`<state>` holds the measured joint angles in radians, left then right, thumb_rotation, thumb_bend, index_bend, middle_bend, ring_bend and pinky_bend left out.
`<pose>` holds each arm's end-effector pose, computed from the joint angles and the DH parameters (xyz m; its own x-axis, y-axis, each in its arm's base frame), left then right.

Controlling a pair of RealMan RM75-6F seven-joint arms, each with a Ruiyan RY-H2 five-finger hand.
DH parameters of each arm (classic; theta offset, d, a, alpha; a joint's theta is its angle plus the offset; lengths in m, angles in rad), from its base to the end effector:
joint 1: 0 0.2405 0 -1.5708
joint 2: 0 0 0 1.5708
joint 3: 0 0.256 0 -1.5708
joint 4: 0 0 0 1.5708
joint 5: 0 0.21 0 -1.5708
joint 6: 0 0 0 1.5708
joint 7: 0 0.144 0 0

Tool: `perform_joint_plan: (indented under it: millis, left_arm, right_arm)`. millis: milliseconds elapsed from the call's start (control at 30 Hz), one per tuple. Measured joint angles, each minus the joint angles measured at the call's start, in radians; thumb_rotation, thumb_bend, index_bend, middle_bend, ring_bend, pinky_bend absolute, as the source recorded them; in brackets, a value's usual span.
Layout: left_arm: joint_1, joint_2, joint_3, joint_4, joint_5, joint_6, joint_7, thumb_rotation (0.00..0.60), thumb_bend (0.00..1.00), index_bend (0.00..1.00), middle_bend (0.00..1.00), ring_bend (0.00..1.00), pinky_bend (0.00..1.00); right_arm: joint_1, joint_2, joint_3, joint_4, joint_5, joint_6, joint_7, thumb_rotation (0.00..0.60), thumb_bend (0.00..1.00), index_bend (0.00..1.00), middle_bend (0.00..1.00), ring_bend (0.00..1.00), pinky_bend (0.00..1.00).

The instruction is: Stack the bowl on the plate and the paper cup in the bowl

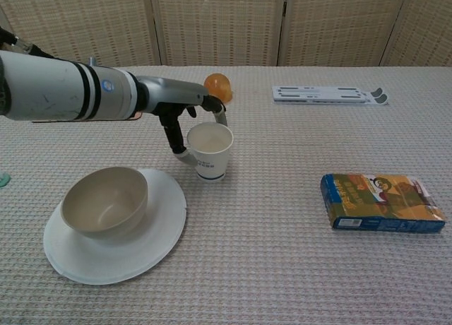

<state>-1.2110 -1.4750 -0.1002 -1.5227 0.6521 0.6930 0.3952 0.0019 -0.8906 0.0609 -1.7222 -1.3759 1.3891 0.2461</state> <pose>-0.0495 0.3794 -0.0349 0.5465 0.4577 0.7013 0.8090 -0.5049 -0.3009 -0.3359 -0.1538 0.2185 0.2494 -0.0692 0.9659 -0.9439 0.2057 0.2585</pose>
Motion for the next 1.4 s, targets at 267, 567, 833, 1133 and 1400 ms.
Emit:
perform_joint_plan:
  millis: [267, 567, 833, 1133, 1400]
  left_arm:
    - [0.0, -0.017, -0.001, 0.02, 0.021, 0.003, -0.01, 0.6, 0.24, 0.33, 0.06, 0.0, 0.16]
    - [0.008, -0.025, -0.005, 0.022, 0.051, 0.015, -0.022, 0.6, 0.24, 0.38, 0.07, 0.0, 0.16]
    - [0.017, 0.014, -0.012, -0.016, 0.056, 0.032, -0.025, 0.6, 0.24, 0.39, 0.07, 0.0, 0.16]
    - [0.023, 0.132, -0.015, -0.144, -0.001, 0.056, -0.012, 0.6, 0.24, 0.39, 0.07, 0.0, 0.16]
    - [0.04, 0.286, 0.008, -0.376, -0.068, 0.147, 0.034, 0.6, 0.24, 0.38, 0.07, 0.0, 0.16]
  right_arm:
    - [-0.003, 0.004, -0.002, 0.003, -0.007, 0.005, 0.015, 0.6, 0.22, 0.0, 0.0, 0.0, 0.0]
    - [-0.003, 0.004, -0.003, 0.005, -0.01, 0.006, 0.017, 0.6, 0.22, 0.0, 0.0, 0.0, 0.0]
    - [0.0, 0.001, -0.002, 0.0, -0.002, 0.001, 0.0, 0.6, 0.22, 0.0, 0.0, 0.0, 0.0]
    - [0.011, -0.006, 0.003, 0.002, 0.014, -0.017, -0.025, 0.6, 0.22, 0.0, 0.0, 0.0, 0.0]
    - [0.024, -0.014, 0.003, -0.002, 0.02, -0.039, -0.05, 0.6, 0.22, 0.0, 0.0, 0.0, 0.0]
